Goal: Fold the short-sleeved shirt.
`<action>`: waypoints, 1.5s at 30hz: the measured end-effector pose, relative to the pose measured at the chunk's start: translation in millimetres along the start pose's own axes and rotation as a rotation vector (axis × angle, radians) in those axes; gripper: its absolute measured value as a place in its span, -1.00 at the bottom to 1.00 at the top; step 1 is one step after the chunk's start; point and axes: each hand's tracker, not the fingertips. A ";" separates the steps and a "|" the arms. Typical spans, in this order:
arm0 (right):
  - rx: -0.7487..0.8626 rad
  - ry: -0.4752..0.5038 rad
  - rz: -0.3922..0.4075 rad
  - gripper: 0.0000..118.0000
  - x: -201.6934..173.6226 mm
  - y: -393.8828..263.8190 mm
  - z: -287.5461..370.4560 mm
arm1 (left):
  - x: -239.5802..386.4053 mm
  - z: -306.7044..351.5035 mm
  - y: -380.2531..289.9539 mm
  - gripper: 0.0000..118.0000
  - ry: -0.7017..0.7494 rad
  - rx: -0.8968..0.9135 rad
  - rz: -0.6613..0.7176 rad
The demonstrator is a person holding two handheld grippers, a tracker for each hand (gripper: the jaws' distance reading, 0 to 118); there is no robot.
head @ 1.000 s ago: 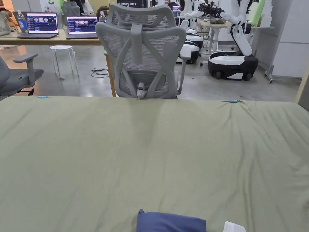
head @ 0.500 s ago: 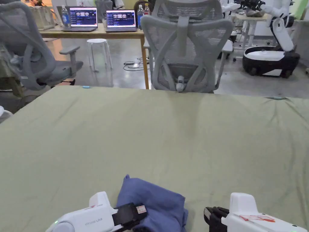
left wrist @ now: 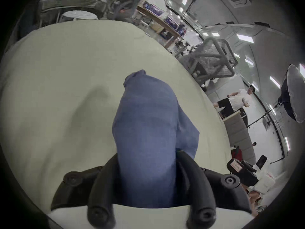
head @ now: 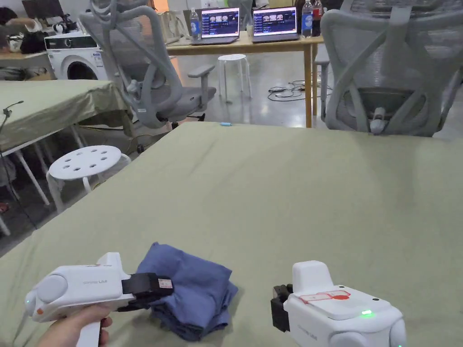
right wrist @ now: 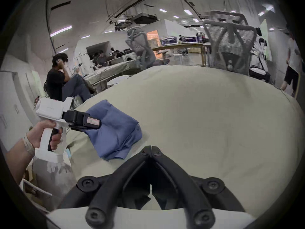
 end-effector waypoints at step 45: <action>0.448 -0.689 0.029 -1.00 243.0 -20.6 438.2 | 558.7 -20.6 -208.5 -1.00 -0.086 0.585 -0.710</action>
